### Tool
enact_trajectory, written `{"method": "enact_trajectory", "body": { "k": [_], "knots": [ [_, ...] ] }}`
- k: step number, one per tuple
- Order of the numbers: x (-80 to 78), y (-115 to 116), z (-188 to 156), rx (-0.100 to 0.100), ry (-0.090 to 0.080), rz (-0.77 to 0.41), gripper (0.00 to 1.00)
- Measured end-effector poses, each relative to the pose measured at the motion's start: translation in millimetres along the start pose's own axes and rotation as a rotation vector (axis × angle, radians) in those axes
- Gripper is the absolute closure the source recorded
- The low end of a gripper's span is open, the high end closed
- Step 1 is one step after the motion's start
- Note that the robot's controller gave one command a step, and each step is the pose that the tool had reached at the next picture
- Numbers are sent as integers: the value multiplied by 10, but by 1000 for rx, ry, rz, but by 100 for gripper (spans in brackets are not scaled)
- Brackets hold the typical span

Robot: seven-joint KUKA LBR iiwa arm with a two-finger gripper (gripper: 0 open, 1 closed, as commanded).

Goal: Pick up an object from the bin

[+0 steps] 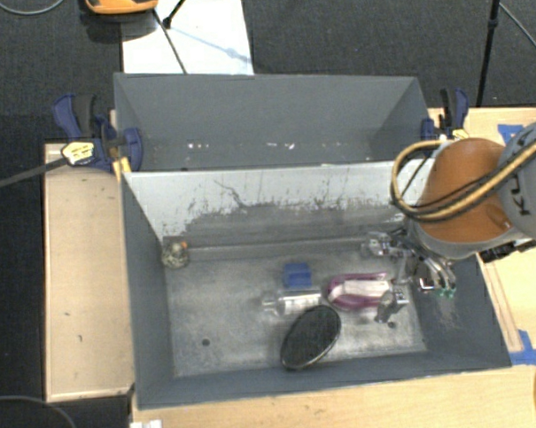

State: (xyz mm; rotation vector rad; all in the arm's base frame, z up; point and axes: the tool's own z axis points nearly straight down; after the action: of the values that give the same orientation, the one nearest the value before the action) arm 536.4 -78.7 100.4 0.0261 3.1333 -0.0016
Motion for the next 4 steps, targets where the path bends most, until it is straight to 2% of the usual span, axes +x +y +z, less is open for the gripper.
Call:
{"method": "enact_trajectory", "body": {
  "k": [1, 2, 3, 4],
  "knots": [
    [31, -76, 296, -1, 6, 118, 0],
    [22, -73, 290, -1, 4, 115, 0],
    [24, -73, 282, -1, 7, 114, 100],
    [16, -73, 80, 0, 3, 111, 100]
  ]
}}
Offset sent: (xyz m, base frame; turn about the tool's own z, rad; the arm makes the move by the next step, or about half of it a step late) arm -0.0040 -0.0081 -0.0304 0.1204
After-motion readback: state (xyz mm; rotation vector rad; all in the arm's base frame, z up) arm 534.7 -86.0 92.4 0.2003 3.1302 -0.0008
